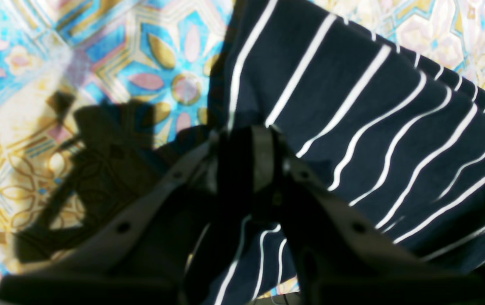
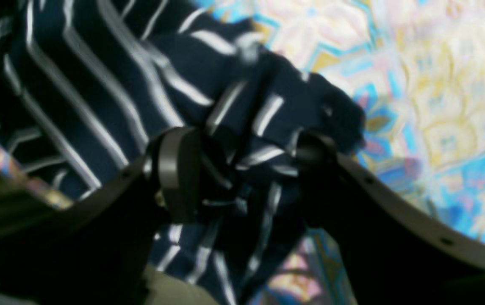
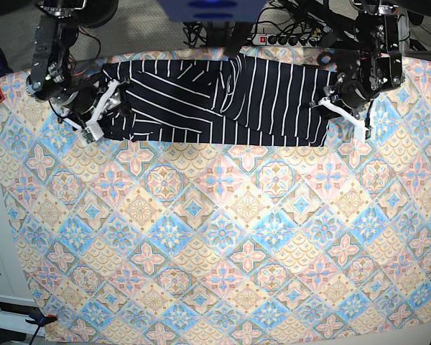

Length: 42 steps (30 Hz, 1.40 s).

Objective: Fold the T-shirt properly
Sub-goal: 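Release the folded end and reposition both grippers at the strip's ends, then lift the strip end with the right gripper and fold it toward the left gripper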

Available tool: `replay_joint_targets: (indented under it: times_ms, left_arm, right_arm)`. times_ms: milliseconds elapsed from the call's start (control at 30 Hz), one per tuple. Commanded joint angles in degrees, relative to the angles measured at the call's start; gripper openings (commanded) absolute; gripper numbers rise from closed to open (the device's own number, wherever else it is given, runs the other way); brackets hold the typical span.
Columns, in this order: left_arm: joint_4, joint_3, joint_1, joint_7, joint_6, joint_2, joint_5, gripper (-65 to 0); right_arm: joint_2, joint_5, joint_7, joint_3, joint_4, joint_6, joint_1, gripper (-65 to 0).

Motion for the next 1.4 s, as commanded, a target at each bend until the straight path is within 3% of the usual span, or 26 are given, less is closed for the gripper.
replay_joint_targets:
  times_ms: [0,533,667,800,1067,1200,1367]
  left_arm:
    - [0.88,-0.34,-0.04,-0.47,-0.35,-0.41,-0.64,-57.6]
    - [0.88,-0.43,0.4,-0.47,-0.35,-0.49,-0.64,-57.5]
    - [0.79,-0.43,0.4,-0.56,-0.35,-0.49,-0.47,-57.5]
    - [0.79,-0.43,0.4,-0.56,-0.35,-0.41,-0.64,-57.5]
    - [0.79,-0.43,0.4,-0.56,-0.35,-0.41,-0.56,-57.6]
    - [0.7,-0.52,0.4,-0.56,-0.35,-0.14,-0.73,-57.6]
    - [0.61,-0.43,0.4,-0.56,-0.35,3.29,-0.38,-57.6]
  right_arm:
    - [0.94,1.32,0.16,1.38,-0.91,0.01,0.52,-29.3]
    - [0.94,3.78,0.33,2.17,-11.89,0.01,0.61,-29.3]
    - [0.94,9.06,0.16,1.03,-15.15,0.01,1.22,-29.6]
    - [1.38,14.95,0.16,-1.7,-17.26,0.01,1.31,-38.4]
    - [1.29,15.91,-3.27,-2.66,-16.73,0.01,4.03,-62.9]
    - [2.78,15.91,-3.53,0.41,-12.86,0.01,4.65,-64.9]
    - [3.49,15.91,-7.84,7.09,-4.07,0.01,6.06,-64.9]
